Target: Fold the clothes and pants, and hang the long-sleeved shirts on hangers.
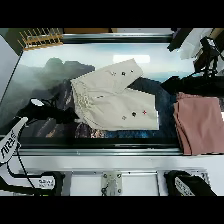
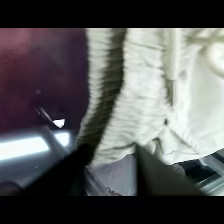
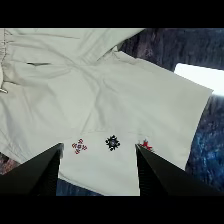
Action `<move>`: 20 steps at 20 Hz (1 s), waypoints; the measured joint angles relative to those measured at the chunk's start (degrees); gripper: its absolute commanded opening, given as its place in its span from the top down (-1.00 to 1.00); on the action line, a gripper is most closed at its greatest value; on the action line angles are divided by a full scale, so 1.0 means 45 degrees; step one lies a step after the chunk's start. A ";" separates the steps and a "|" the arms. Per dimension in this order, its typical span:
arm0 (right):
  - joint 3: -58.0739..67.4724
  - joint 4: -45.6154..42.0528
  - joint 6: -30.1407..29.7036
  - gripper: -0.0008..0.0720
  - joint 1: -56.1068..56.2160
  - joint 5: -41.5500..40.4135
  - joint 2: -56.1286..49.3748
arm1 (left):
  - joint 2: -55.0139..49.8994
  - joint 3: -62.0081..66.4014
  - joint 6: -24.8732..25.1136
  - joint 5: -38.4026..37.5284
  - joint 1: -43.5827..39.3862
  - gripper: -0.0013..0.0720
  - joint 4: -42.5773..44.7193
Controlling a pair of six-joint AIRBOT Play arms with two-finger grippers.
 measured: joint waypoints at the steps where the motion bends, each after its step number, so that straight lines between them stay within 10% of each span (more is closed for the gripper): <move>1: -0.0005 -0.0015 0.0000 -0.36 0.0000 0.0000 0.0000 | -0.0015 0.0029 0.0024 0.0019 -0.0126 0.93 -0.0024; 12: -0.3818 -0.2594 0.3186 -0.57 -0.1530 0.1083 0.0345 | 0.1525 0.0049 0.0034 -0.0389 -0.0845 0.94 0.0976; 20: -0.9583 0.0107 0.4925 -0.76 -0.2438 -0.3113 -0.0010 | 0.1821 0.0044 0.0019 -0.0549 -0.1263 0.94 0.1851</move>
